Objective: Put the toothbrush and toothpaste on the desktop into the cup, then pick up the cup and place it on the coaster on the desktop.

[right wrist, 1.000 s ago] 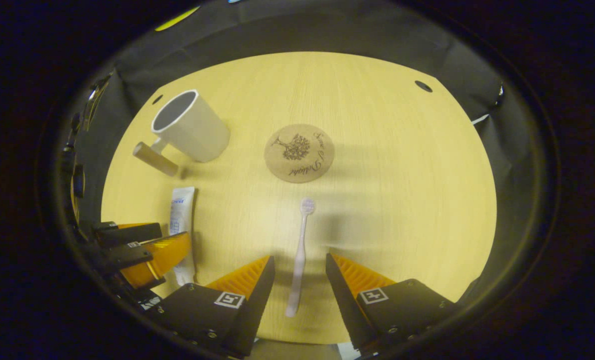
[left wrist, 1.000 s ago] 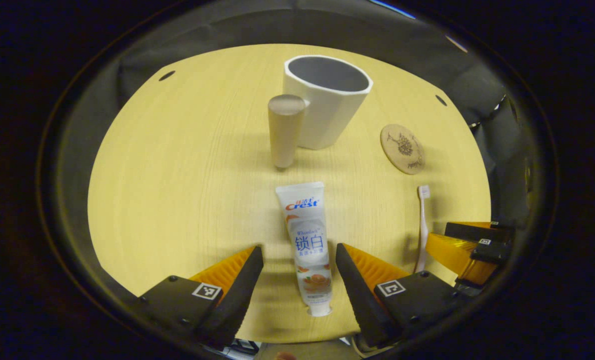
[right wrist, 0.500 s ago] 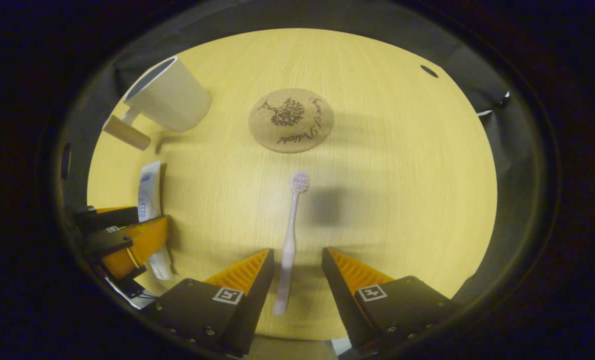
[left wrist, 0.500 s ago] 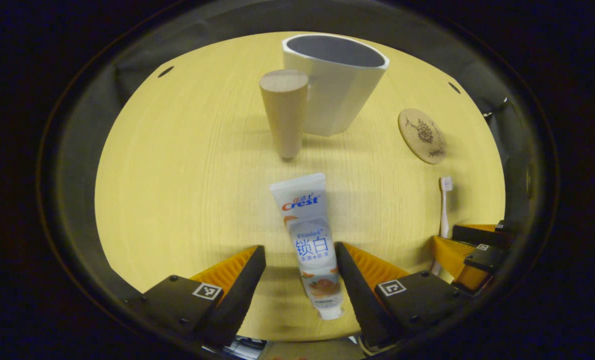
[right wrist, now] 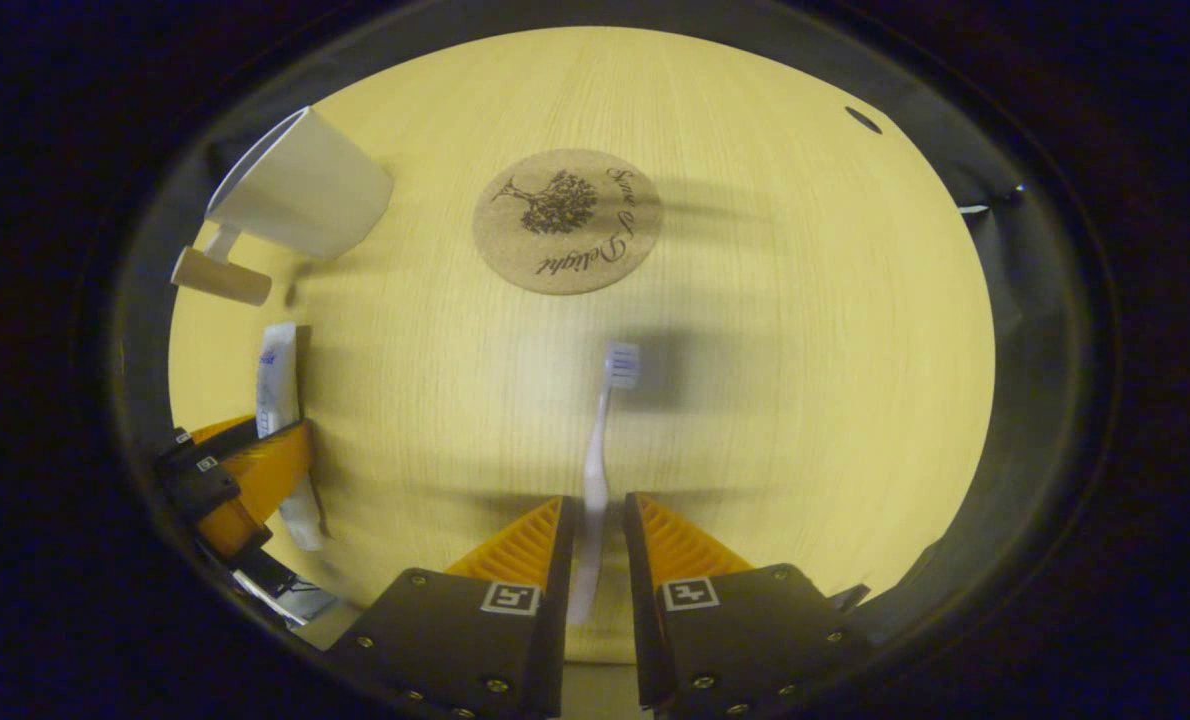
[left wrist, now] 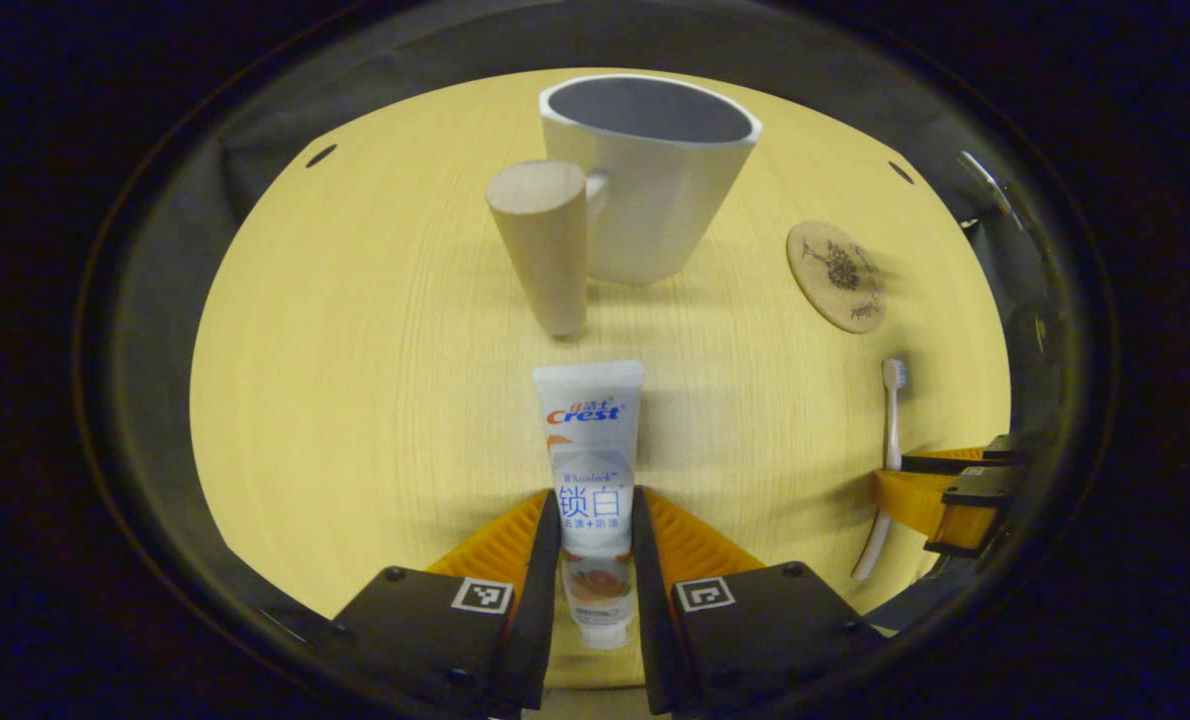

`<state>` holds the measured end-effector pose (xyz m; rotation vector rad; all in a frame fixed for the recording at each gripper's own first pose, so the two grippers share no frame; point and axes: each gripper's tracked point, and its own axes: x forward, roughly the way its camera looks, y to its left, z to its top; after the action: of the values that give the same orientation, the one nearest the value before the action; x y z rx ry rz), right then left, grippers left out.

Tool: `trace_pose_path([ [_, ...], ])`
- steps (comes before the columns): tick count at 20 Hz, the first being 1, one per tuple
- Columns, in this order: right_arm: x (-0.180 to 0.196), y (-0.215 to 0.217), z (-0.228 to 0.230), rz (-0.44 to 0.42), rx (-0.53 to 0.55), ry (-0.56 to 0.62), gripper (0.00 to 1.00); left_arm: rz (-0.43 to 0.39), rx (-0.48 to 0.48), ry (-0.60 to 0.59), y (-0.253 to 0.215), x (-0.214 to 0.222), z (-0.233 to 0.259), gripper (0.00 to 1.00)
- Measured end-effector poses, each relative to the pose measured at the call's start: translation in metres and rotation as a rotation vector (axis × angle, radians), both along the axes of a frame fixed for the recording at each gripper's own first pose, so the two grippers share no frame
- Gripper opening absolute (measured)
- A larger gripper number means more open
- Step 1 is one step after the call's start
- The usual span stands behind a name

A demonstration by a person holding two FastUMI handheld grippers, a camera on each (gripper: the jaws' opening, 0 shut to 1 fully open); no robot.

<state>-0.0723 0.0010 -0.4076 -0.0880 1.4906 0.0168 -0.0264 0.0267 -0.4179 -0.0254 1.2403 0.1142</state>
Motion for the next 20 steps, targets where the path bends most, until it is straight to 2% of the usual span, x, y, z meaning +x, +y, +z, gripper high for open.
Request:
trace_pose_path([
  [1, -0.003, 0.005, -0.008, -0.041, 0.003, 0.0, 0.18, 0.005, 0.003, 0.011, 0.0, -0.001, 0.003, 0.43],
  [2, 0.001, 0.003, -0.006, -0.025, 0.019, -0.005, 0.03, 0.001, 0.001, 0.006, -0.001, 0.003, 0.01, 0.34],
  [3, 0.0, 0.002, -0.003, -0.023, 0.024, -0.007, 0.02, 0.015, -0.002, 0.01, -0.001, 0.003, 0.013, 0.34],
  [4, -0.001, 0.003, 0.001, -0.025, 0.029, -0.004, 0.02, 0.007, -0.001, 0.004, -0.003, 0.008, 0.021, 0.25],
  [5, 0.0, 0.002, 0.001, -0.029, 0.034, -0.001, 0.02, 0.003, 0.0, 0.014, -0.003, 0.008, 0.027, 0.24],
  [8, 0.001, 0.003, -0.001, -0.035, 0.036, 0.001, 0.01, 0.001, -0.011, 0.028, 0.012, 0.025, 0.028, 0.27],
  [9, 0.002, 0.003, 0.0, -0.032, 0.035, -0.001, 0.02, 0.005, -0.02, 0.032, 0.014, 0.006, 0.025, 0.24],
  [10, 0.001, 0.003, -0.001, -0.03, 0.034, -0.002, 0.01, 0.008, -0.03, 0.025, 0.008, 0.008, 0.025, 0.26],
  [17, 0.002, 0.003, 0.0, -0.027, 0.041, -0.001, 0.01, -0.037, -0.065, -0.108, -0.036, 0.009, 0.175, 0.25],
  [20, 0.001, 0.003, 0.0, -0.026, 0.041, -0.002, 0.01, -0.042, -0.101, -0.165, -0.055, 0.016, 0.254, 0.25],
])
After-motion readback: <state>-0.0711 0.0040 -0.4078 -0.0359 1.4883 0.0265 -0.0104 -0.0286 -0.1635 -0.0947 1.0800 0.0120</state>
